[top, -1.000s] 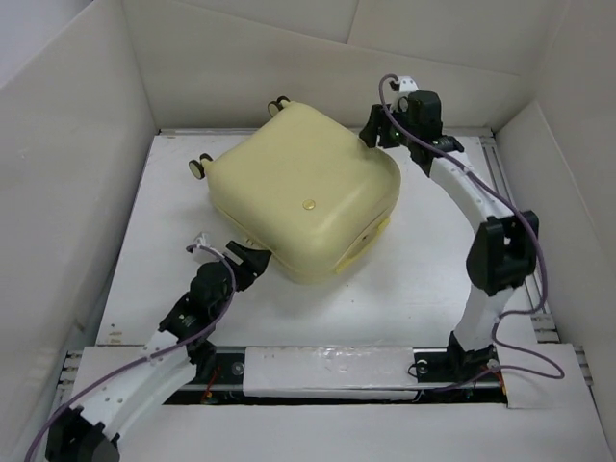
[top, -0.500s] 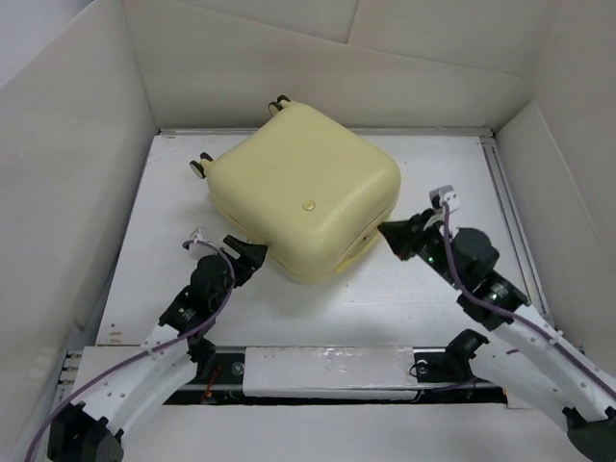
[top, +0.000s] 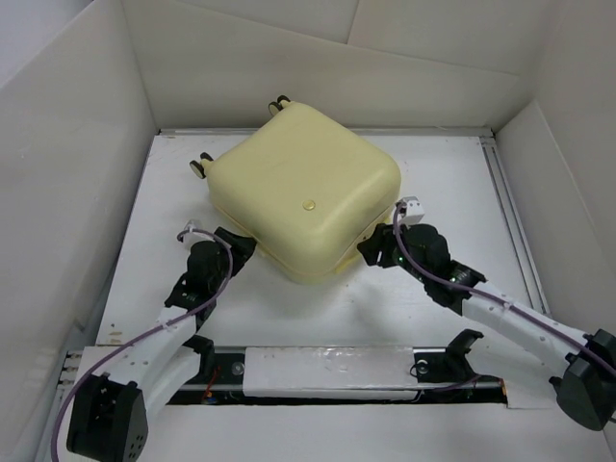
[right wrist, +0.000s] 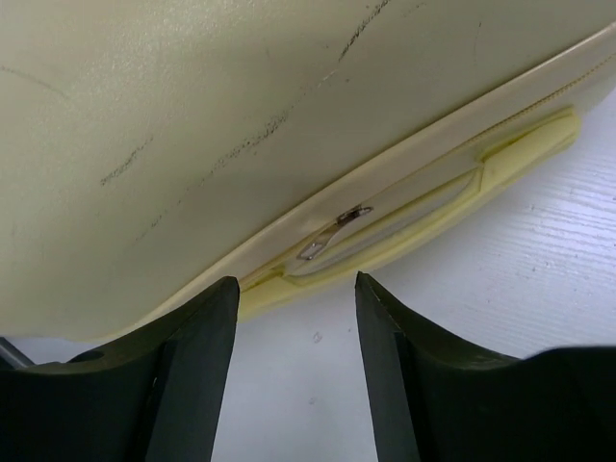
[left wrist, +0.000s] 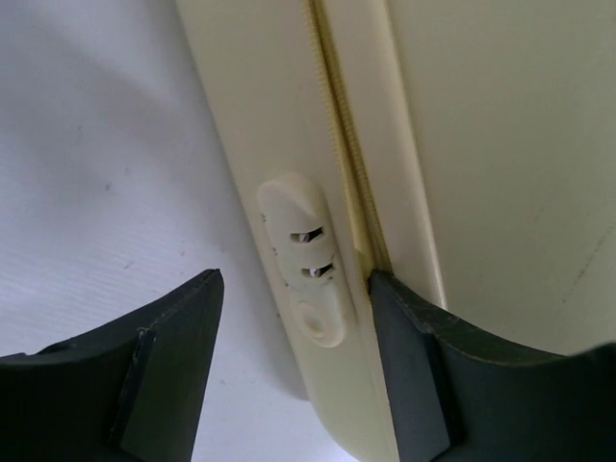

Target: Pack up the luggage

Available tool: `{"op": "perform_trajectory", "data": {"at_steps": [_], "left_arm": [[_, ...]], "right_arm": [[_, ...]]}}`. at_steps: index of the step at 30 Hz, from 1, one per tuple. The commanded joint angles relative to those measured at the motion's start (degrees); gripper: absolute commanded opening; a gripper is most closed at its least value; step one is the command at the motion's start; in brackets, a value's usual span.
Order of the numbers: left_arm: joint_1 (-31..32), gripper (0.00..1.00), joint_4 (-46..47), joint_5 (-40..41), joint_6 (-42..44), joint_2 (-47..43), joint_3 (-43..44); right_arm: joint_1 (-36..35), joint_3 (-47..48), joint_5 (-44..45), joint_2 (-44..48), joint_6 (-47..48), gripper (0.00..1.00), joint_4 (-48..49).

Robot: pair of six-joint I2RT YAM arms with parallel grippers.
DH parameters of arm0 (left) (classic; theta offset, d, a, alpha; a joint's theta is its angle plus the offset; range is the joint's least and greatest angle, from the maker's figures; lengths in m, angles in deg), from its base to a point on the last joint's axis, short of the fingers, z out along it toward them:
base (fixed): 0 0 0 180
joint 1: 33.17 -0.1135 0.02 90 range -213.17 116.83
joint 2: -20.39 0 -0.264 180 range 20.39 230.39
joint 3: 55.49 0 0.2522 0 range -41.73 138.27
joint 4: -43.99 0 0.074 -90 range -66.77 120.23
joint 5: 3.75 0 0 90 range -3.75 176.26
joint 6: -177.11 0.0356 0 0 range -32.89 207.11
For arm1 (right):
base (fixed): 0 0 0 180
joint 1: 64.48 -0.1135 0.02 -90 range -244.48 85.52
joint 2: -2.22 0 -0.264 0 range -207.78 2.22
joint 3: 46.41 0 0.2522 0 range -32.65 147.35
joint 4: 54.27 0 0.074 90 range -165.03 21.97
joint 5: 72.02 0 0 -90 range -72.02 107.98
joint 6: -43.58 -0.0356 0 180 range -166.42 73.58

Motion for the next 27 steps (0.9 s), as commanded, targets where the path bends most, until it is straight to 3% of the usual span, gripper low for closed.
{"op": "perform_trajectory", "data": {"at_steps": [1, 7, 9, 15, 18, 20, 27], "left_arm": [[-0.1, 0.57, 5.0, -3.8, 2.1, 2.4, 2.2], [-0.1, 0.51, 6.2, -3.3, 2.6, 5.6, 4.1], [-0.1, 0.46, 6.7, -3.9, 3.1, 6.7, 4.2], [-0.1, 0.35, 10.6, -5.0, 2.6, 7.8, 1.1], [-0.1, 0.3, 11.2, -5.0, 2.6, 7.2, 0.6], [-0.1, 0.26, 10.5, -5.0, 2.6, 6.5, 0.6], [-0.1, 0.25, 6.6, -5.8, 3.8, 1.8, 2.4]], "right_arm": [[-0.4, 2.9, 3.0, -1.7, -2.3, 0.56, 6.9], [1.4, 3.9, 1.5, -5.6, -2.3, 0.54, 8.0], [1.4, 3.9, 1.5, -7.1, -2.3, 0.48, 8.6], [1.4, 0.0, 4.5, -4.3, -2.8, 0.11, 9.8], [1.4, -2.6, 8.2, -0.8, -3.3, 0.0, 9.8], [1.4, -3.8, 9.0, 0.8, -3.3, 0.0, 9.0], [2.0, -10.3, 10.3, 4.0, -3.9, 0.0, 7.7]]}}
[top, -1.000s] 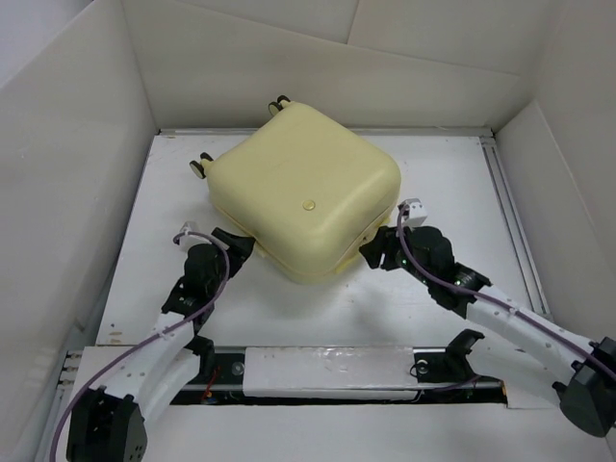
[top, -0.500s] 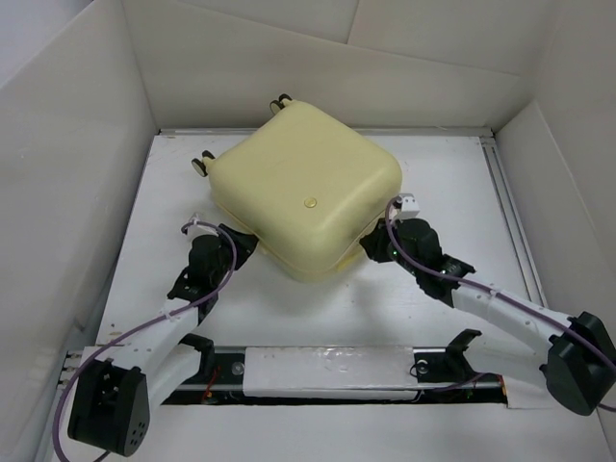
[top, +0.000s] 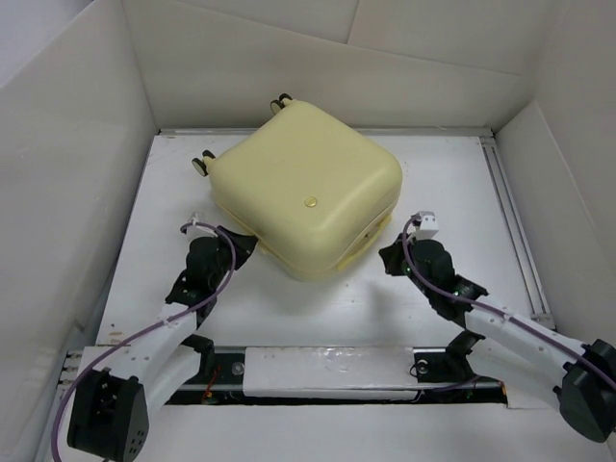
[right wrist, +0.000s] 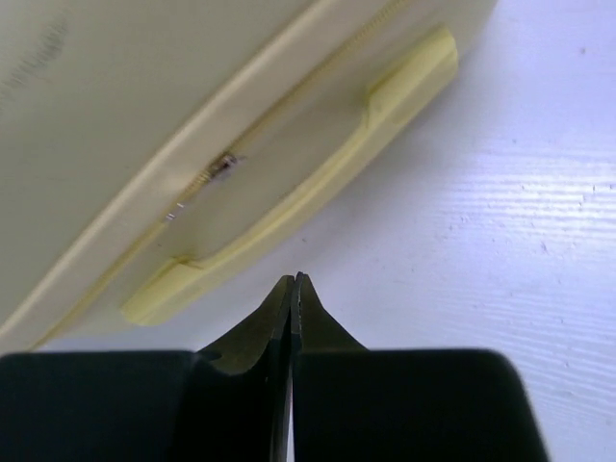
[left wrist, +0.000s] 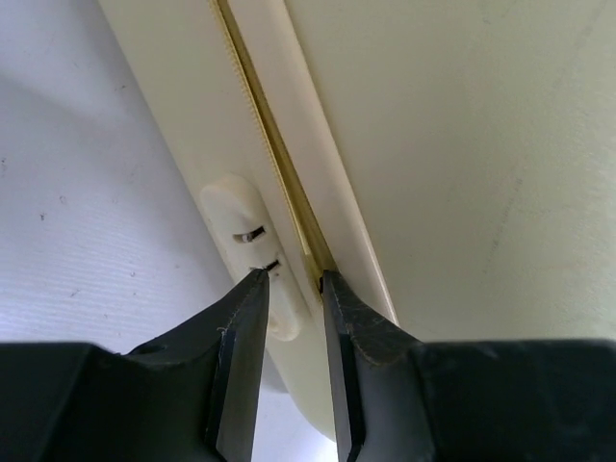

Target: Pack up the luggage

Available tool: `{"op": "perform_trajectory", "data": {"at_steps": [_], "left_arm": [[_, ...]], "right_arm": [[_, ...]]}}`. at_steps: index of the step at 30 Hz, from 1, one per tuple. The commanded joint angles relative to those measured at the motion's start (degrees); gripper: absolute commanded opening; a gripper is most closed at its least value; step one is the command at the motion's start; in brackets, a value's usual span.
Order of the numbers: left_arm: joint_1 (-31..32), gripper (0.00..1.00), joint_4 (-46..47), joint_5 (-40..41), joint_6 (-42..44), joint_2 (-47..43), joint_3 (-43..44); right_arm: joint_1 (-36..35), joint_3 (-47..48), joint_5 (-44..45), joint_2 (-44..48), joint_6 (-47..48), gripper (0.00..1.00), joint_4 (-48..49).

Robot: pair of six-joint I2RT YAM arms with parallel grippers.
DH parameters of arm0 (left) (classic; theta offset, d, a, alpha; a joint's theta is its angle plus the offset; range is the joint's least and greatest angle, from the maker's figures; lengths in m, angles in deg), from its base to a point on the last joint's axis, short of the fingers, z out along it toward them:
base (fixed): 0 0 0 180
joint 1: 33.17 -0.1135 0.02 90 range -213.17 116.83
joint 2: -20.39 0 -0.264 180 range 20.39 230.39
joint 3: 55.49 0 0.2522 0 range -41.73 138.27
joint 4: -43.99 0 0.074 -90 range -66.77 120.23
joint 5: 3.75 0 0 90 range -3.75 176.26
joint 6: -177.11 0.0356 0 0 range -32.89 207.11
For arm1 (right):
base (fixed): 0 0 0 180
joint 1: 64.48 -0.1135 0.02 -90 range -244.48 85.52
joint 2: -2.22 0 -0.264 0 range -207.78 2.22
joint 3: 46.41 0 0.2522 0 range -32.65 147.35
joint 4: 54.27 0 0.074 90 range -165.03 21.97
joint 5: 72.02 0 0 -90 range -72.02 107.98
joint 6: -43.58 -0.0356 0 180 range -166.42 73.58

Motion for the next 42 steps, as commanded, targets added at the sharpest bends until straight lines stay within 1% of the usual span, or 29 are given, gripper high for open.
{"op": "perform_trajectory", "data": {"at_steps": [1, 2, 4, 5, 6, 7, 8, 10, 11, 12, 13, 14, 17, 18, 19, 20, 22, 25, 26, 27, 28, 29, 30, 36, 39, 41, 42], "left_arm": [[0.1, 0.25, -0.4, -2.0, 1.4, -3.8, 0.9], [0.1, 0.26, -1.2, -2.6, 1.4, -4.7, 0.9], [0.1, 0.26, -2.5, -4.8, 2.0, -6.8, 0.3], [0.1, 0.29, -2.5, -5.9, 2.7, -9.2, 0.3], [0.6, 0.3, -3.2, -7.5, 2.7, -10.5, -0.4], [1.1, 0.31, -3.7, -7.5, 3.3, -11.7, -1.0], [2.6, 0.36, -4.4, -7.5, 3.3, -13.7, -1.0], [3.5, 0.42, -5.4, -9.1, 4.0, -14.5, -1.0], [3.5, 0.45, -5.5, -10.1, 4.5, -15.3, -1.0], [3.5, 0.51, -6.1, -11.2, 4.5, -15.8, -0.4], [3.5, 0.53, -6.2, -12.7, 5.0, -15.8, -0.4], [3.5, 0.55, -6.7, -13.5, 5.6, -16.3, -0.4], [3.5, 0.58, -8.0, -14.0, 6.2, -17.4, 1.0], [3.5, 0.6, -8.5, -14.5, 6.9, -17.4, 1.7], [3.5, 0.6, -8.5, -14.5, 7.4, -17.4, 1.7], [3.5, 0.61, -9.0, -15.2, 7.4, -16.9, 2.5], [3.5, 0.61, -9.1, -15.9, 7.9, -16.1, 3.3], [3.5, 0.62, -8.4, -16.5, 7.9, -15.5, 3.9], [3.5, 0.62, -8.4, -16.5, 7.9, -15.5, 3.9], [3.5, 0.62, -7.7, -17.1, 7.9, -15.5, 3.9], [3.5, 0.62, -7.0, -17.2, 7.9, -14.9, 3.3], [3.5, 0.62, -7.0, -17.2, 7.9, -14.8, 3.3], [3.5, 0.61, -6.5, -17.2, 7.9, -14.8, 2.8], [3.5, 0.6, -6.5, -18.6, 7.9, -15.5, 2.3], [3.5, 0.59, -8.0, -20.4, 7.9, -17.8, 3.5], [3.5, 0.59, -9.7, -20.9, 7.9, -20.6, 5.0], [3.5, 0.59, -11.6, -20.9, 7.9, -21.3, 7.3]], "right_arm": [[0.4, -1.4, 1.2, 0.7, -0.7, 0.0, 1.9], [0.4, -1.4, 0.7, 1.2, -0.7, 0.08, 1.9], [-1.0, -0.6, -0.3, 2.1, 0.9, 0.25, 1.9], [-1.0, 0.0, -0.4, 3.4, 0.9, 0.43, 1.9], [-1.8, 0.7, -0.9, 3.9, 1.8, 0.49, 1.3], [-2.3, 1.6, -1.5, 3.9, 2.4, 0.54, 1.2], [-2.3, 3.6, -2.2, 4.6, 2.4, 0.57, 0.3], [-2.3, 5.1, -2.2, 4.6, 2.4, 0.58, 0.3], [-2.3, 6.7, -2.7, 3.6, 2.4, 0.59, 0.3], [-2.3, 7.3, -2.7, 2.0, 2.9, 0.59, 0.3], [-2.3, 8.0, -2.7, 1.0, 3.0, 0.59, 0.3], [-2.3, 9.1, -2.7, 0.0, 3.0, 0.56, 0.3], [-1.3, 10.2, -3.3, -4.8, 3.6, 0.55, 0.3], [-1.3, 10.9, -3.3, -5.9, 3.6, 0.52, 0.3], [-1.3, 11.6, -3.3, -8.1, 3.6, 0.46, 0.9], [-0.7, 11.6, -3.3, -9.0, 3.6, 0.43, 0.9], [-0.7, 11.6, -3.3, -10.2, 3.0, 0.38, 1.4], [-0.7, 10.0, -1.9, -10.2, 1.7, 0.33, 1.4], [-0.7, 9.4, -1.2, -9.4, 1.7, 0.21, 2.1], [-0.7, 8.8, -1.1, -9.4, 1.1, 0.15, 2.1], [-0.7, 8.2, 0.2, -8.6, 1.1, 0.11, 2.1], [-0.7, 7.7, 0.7, -8.6, 1.1, 0.04, 2.1], [-0.7, 6.7, 1.3, -7.1, 0.6, 0.0, 2.1], [-0.1, 2.4, 3.3, -3.3, -0.6, 0.0, 2.1], [-0.1, -0.5, 3.3, -3.3, -2.2, 0.0, 3.3], [-0.1, -1.2, 3.3, -5.3, -3.1, 0.0, 5.5], [0.5, -1.8, 1.4, -6.6, -3.1, 0.0, 6.2]]}}
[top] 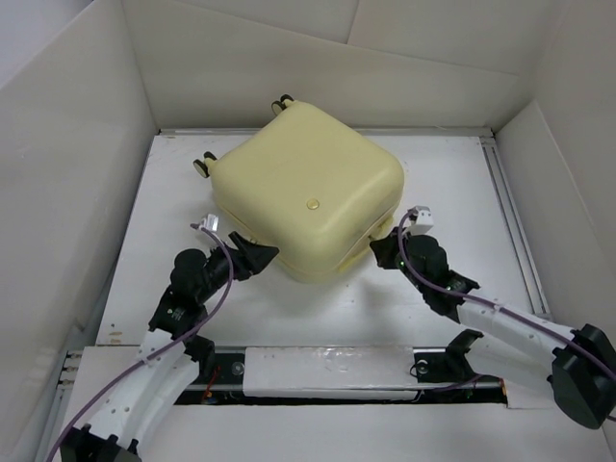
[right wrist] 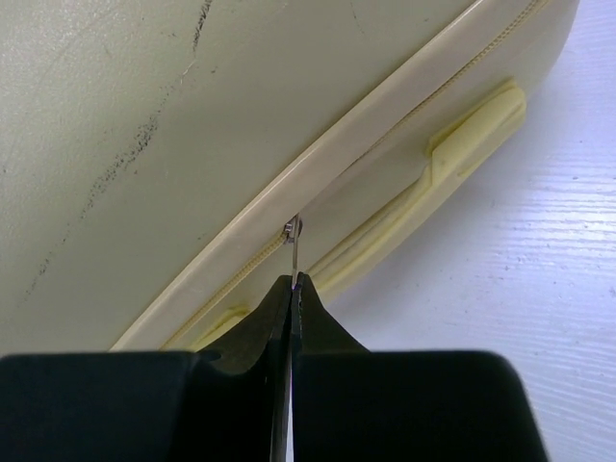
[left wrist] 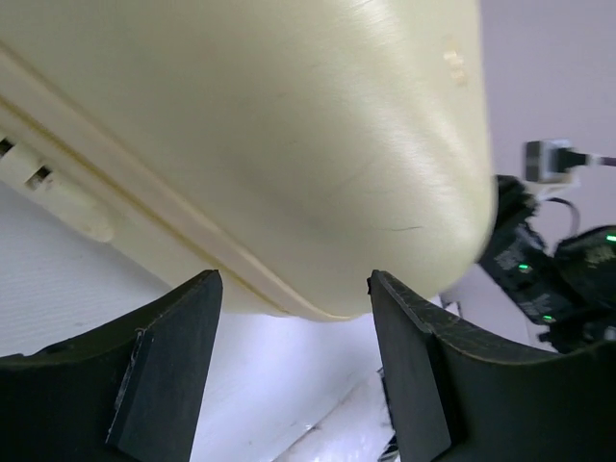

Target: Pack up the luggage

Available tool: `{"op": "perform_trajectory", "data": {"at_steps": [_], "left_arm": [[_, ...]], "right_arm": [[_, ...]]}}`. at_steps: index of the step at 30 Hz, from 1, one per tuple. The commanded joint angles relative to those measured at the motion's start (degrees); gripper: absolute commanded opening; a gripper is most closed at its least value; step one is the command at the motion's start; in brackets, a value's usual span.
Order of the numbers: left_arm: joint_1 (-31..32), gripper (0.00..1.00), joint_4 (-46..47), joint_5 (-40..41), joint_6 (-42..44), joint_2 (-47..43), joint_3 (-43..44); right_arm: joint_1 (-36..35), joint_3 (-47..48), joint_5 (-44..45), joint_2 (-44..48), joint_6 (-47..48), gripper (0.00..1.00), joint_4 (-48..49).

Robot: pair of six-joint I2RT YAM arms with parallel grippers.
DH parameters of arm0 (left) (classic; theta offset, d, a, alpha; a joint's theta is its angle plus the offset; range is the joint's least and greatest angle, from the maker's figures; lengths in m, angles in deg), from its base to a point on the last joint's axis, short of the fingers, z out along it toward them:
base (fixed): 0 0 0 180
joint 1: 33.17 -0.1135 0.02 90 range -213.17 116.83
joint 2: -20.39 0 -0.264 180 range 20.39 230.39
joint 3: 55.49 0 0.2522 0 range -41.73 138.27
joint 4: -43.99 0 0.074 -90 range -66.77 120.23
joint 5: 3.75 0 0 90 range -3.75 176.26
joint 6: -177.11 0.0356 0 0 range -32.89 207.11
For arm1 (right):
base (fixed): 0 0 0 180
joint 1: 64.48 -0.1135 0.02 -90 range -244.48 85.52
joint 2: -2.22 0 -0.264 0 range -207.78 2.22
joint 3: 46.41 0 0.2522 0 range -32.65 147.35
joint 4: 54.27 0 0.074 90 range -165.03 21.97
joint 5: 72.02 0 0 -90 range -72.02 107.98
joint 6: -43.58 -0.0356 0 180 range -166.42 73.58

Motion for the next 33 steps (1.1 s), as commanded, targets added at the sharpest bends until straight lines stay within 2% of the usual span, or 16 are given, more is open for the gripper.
{"op": "perform_trajectory", "data": {"at_steps": [1, 4, 5, 7, 11, 12, 16, 18, 19, 21, 22, 24, 25, 26, 31, 33], "left_arm": [[0.2, 0.59, -1.9, -2.1, 1.0, -3.4, 7.0], [0.2, 0.6, -7.8, 1.0, 4.4, -4.0, 12.9], [0.2, 0.6, -8.8, 1.6, 4.9, -4.0, 13.8], [0.2, 0.6, -10.4, 2.1, 5.7, -4.0, 14.5], [0.2, 0.6, -12.3, 4.4, 6.8, -4.0, 13.8], [0.2, 0.6, -12.3, 4.4, 6.8, -4.5, 13.8], [0.2, 0.6, -11.7, 0.6, 8.0, -4.5, 10.8], [0.2, 0.6, -11.7, -3.0, 8.0, -5.0, 7.9], [0.2, 0.6, -10.8, -4.0, 8.0, -5.0, 6.8], [0.2, 0.63, -9.2, -6.5, 7.4, -6.4, 5.1], [0.2, 0.63, -9.2, -6.5, 7.4, -7.0, 4.6], [0.2, 0.66, -8.1, -7.7, 6.8, -7.5, 4.6], [0.2, 0.67, -7.0, -7.7, 6.8, -6.7, 4.6], [0.2, 0.67, -6.3, -8.3, 6.8, -4.9, 4.6], [0.2, 0.67, 1.0, -9.6, 7.4, -1.4, 4.6], [0.2, 0.67, 3.6, -11.2, 6.1, -0.8, 3.8]], "right_arm": [[1.6, -1.1, 0.5, -3.3, -0.4, 0.0, 0.0], [1.7, 2.5, -2.5, -9.8, 1.1, 0.14, -1.1], [1.7, 3.3, -2.5, -10.7, 1.1, 0.26, -2.7], [-0.4, 4.0, -1.2, -10.7, 1.1, 0.36, -3.9], [-1.0, 4.5, 3.4, -4.6, 1.1, 0.33, -9.1], [-1.5, 5.3, 4.2, -1.8, 1.1, 0.33, -13.1], [-1.5, 5.8, 5.8, 7.7, 2.4, 0.34, -19.3], [-1.5, 6.5, 5.3, 12.2, 3.0, 0.24, -20.8], [-1.5, 6.5, 5.3, 13.0, 3.5, 0.24, -20.8], [-0.9, 7.1, 2.4, 13.0, 5.4, 0.35, -20.8], [-0.9, 8.8, 1.4, 12.3, 5.9, 0.47, -20.8], [0.5, 10.3, 0.6, 8.3, 7.0, 0.54, -20.1], [0.5, 10.8, -1.1, 6.9, 8.0, 0.54, -19.1], [0.5, 10.8, -2.0, 3.6, 9.1, 0.49, -16.1], [1.1, 13.1, -4.2, -2.6, 14.2, 0.28, -14.6], [1.1, 11.7, -3.4, -3.3, 14.9, 0.28, -11.7]]}}
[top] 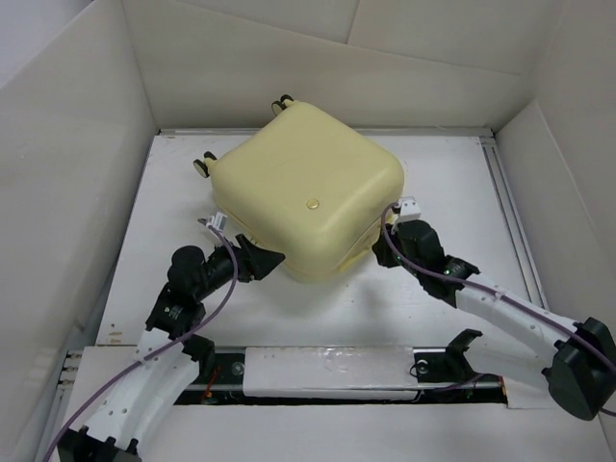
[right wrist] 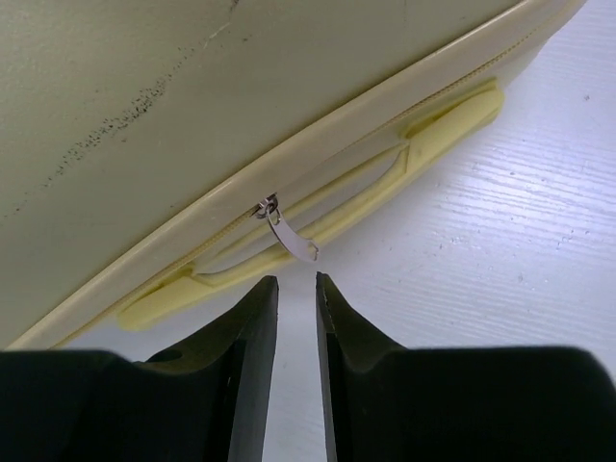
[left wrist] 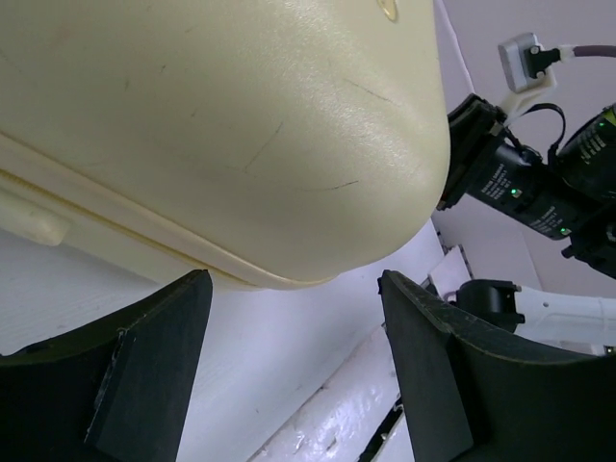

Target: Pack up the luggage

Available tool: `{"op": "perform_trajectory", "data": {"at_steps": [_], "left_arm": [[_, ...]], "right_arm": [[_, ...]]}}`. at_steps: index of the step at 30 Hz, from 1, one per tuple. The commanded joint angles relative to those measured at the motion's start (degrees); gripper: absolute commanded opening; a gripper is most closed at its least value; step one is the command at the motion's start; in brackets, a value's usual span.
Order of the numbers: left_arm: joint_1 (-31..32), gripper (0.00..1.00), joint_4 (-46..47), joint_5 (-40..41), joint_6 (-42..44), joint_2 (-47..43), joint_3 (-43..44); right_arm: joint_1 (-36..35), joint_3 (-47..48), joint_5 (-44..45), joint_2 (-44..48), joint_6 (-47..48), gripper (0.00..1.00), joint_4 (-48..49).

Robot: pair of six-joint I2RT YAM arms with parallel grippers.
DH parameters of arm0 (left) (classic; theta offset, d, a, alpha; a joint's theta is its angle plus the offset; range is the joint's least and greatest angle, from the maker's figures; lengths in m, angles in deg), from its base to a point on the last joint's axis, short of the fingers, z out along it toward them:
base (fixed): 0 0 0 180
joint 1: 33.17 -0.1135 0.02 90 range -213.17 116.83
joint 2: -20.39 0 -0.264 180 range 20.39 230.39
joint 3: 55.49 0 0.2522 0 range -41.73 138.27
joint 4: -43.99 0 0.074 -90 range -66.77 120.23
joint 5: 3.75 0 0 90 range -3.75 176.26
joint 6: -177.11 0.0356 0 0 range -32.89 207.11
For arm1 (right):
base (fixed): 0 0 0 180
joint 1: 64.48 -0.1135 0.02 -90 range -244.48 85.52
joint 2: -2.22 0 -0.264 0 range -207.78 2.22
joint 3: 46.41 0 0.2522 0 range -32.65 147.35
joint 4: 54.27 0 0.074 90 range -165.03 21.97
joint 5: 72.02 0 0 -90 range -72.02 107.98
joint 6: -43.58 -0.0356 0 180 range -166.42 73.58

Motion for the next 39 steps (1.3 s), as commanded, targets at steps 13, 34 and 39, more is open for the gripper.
{"op": "perform_trajectory", "data": {"at_steps": [13, 34, 39], "left_arm": [[0.1, 0.73, 13.4, -5.8, 0.4, 4.9, -3.9], [0.1, 0.73, -8.1, 34.5, 8.3, 33.8, 48.3], [8.7, 0.71, -10.2, 43.1, 11.4, 44.6, 58.4]], "right_arm": [[3.5, 1.1, -5.8, -9.4, 11.1, 0.37, 17.0], [7.4, -6.4, -9.1, -13.5, 9.6, 0.0, 35.4], [8.0, -5.9, -10.4, -14.0, 9.6, 0.0, 35.4]]}}
